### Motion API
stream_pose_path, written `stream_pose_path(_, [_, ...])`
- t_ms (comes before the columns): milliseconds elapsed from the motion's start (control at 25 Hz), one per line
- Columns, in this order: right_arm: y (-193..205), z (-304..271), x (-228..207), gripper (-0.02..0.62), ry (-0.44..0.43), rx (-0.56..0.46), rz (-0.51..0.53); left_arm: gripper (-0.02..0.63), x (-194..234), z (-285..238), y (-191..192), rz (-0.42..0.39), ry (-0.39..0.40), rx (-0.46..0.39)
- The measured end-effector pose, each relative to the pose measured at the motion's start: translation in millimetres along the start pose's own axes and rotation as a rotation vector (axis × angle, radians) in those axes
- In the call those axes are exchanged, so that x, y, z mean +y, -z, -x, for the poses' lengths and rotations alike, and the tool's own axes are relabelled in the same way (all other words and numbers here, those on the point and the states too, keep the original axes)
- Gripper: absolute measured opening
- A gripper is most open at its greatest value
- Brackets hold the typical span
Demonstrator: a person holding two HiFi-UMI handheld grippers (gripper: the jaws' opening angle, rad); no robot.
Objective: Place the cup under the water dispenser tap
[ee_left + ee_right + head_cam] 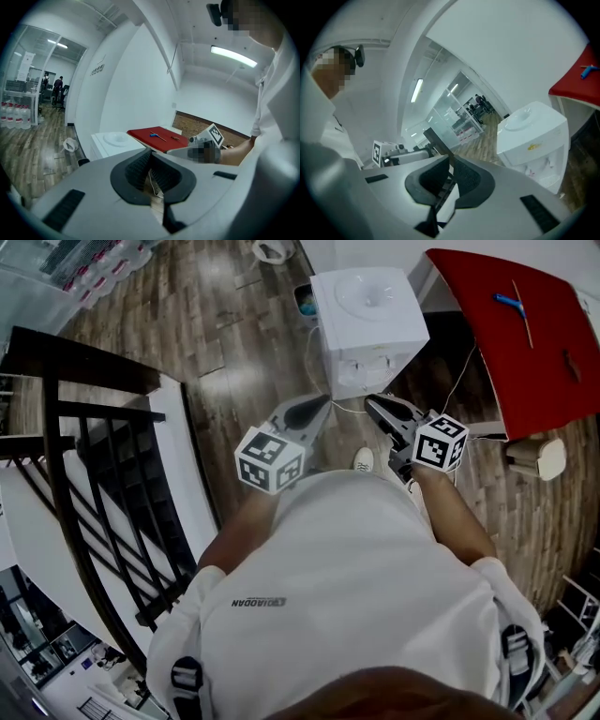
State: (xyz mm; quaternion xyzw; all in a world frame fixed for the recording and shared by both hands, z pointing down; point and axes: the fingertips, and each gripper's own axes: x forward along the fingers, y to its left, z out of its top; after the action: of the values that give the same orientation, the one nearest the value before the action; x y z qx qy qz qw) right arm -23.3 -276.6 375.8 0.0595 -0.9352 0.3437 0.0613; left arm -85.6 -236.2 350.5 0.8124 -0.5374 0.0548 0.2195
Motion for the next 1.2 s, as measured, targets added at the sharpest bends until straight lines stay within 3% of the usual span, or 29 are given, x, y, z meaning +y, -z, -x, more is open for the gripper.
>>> stream_pose_path(120, [0.7,-9.8,32.9,0.046,-0.119,-0.084,-0.100,-0.005,1.1,16.4,10.4,-0.002,0.040,0.015])
stream_pose_path(200, [5.1,-14.7,48.2,0.045,-0.147,-0.123,-0.130,-0.005,3.0,23.6,16.7,-0.013,0.069,0.026])
stream_pose_path(360, [25.6,-24.5,58.0,0.027,-0.051,-0.126,-0.086,-0.005,8.9,33.2,28.1,-0.024,0.126,0.046])
stream_pose_path(560, [58.8,-22.4,58.9,0.023,0.169,-0.072,-0.004,-0.005,4.3,46.9,48.5,-0.050,0.205,0.073])
stream_pose_path(680, [64.6,-20.2,59.3,0.023,0.261,-0.059,0.062,-0.005,5.5,48.9,61.5,-0.021,0.251,0.096])
stream_pose_path(840, [64.8,-14.9,65.8,0.023,0.290,-0.052,0.117,-0.005,6.7,51.8,65.9,0.025,0.263,0.094])
stream_pose_path(1200, [60.7,0.4,50.4,0.021,0.321,0.016,0.134,-0.005,4.2,44.1,54.4,-0.026,0.219,0.083])
